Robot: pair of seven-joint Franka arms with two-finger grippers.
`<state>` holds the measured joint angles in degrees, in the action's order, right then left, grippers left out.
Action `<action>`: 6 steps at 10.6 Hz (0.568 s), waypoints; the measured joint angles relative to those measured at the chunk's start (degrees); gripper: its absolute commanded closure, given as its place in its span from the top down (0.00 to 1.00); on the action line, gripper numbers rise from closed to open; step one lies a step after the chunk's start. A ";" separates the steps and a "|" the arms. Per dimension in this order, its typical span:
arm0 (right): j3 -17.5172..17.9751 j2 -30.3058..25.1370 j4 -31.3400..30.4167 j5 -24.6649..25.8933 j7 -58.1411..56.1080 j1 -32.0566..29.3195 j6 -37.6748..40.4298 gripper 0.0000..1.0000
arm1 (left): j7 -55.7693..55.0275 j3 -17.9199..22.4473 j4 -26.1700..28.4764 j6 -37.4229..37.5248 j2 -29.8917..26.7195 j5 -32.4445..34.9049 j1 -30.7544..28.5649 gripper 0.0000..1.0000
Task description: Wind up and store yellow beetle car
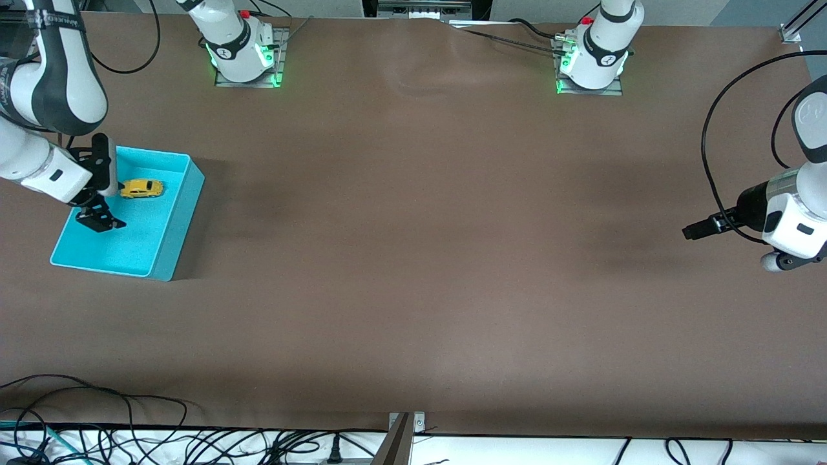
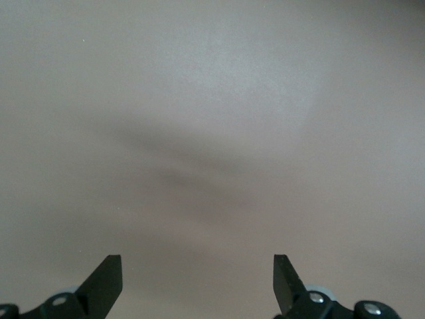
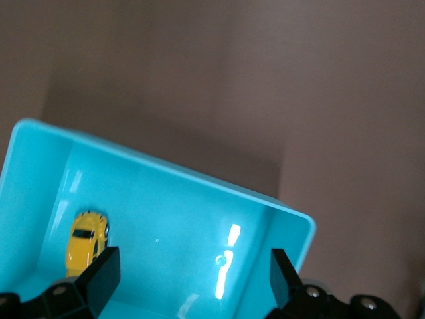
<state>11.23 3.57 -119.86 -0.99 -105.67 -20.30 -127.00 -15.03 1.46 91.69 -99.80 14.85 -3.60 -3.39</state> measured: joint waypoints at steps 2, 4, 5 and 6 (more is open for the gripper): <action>0.01 -4.35 0.81 -0.09 21.84 2.56 3.72 1.00 | 0.35 0.38 -0.22 0.00 -0.02 0.00 -0.18 1.00; 0.02 -8.21 0.85 -1.14 38.72 4.77 7.69 1.00 | 2.08 0.56 -0.86 2.39 -0.07 0.00 -0.31 1.00; 0.03 -9.19 1.09 -2.60 46.16 5.65 9.33 1.00 | 2.64 0.57 -0.93 2.84 -0.07 0.00 -0.31 1.00; 0.00 -9.48 1.75 -3.58 54.03 6.48 10.64 1.00 | 2.90 0.56 -0.93 2.99 -0.07 0.00 -0.30 1.00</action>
<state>11.23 -5.91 -118.12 -4.57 -51.64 -13.82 -116.36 -12.13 2.02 90.76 -96.80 14.78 -3.60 -3.69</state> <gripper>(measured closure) 0.000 0.000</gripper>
